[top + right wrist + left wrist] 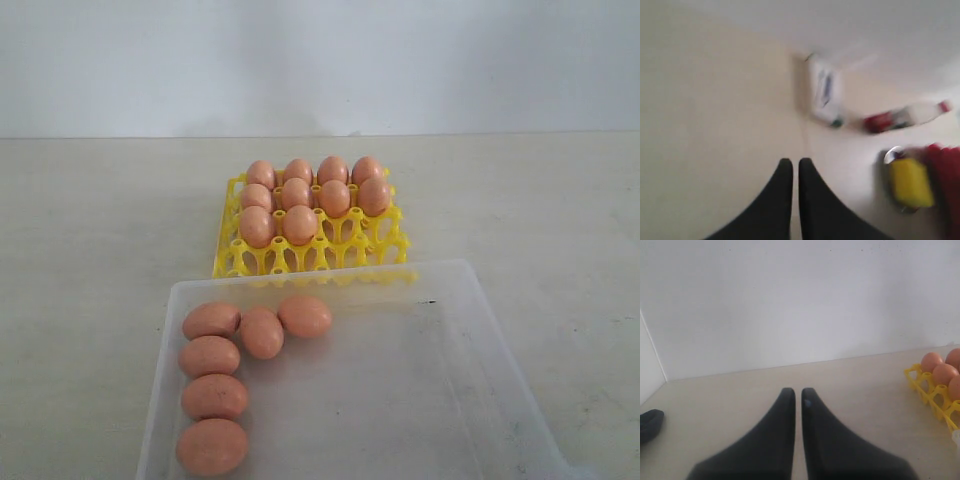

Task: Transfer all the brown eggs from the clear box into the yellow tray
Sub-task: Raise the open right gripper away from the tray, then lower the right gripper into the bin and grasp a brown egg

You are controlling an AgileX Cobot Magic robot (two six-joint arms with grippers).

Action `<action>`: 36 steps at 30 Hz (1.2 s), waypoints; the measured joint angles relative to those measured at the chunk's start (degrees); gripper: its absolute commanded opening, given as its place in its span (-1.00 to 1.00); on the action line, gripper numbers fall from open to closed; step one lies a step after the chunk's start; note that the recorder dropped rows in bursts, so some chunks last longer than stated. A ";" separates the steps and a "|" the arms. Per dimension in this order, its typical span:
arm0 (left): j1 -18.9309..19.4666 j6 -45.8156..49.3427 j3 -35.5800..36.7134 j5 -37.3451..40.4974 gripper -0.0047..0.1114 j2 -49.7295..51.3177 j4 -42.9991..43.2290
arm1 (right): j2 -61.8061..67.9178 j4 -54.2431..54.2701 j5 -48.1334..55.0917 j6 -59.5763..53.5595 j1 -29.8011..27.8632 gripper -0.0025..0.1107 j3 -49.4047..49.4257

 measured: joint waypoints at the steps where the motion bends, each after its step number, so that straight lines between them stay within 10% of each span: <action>1: 0.00 0.00 0.00 0.00 -0.85 0.00 0.00 | 0.00 9.06 2.10 -6.99 -0.99 -0.96 0.00; 12: 0.00 0.00 0.00 0.00 -0.85 0.00 0.00 | 0.84 75.27 5.04 -54.74 4.66 -0.96 0.44; 28: 0.00 0.00 0.00 0.00 -0.85 0.00 0.00 | 23.08 74.80 -6.87 -76.04 25.21 -0.93 0.44; 36: 0.00 0.00 0.00 0.00 -0.85 0.00 0.00 | 24.11 73.51 -9.15 -78.46 25.29 -0.06 0.44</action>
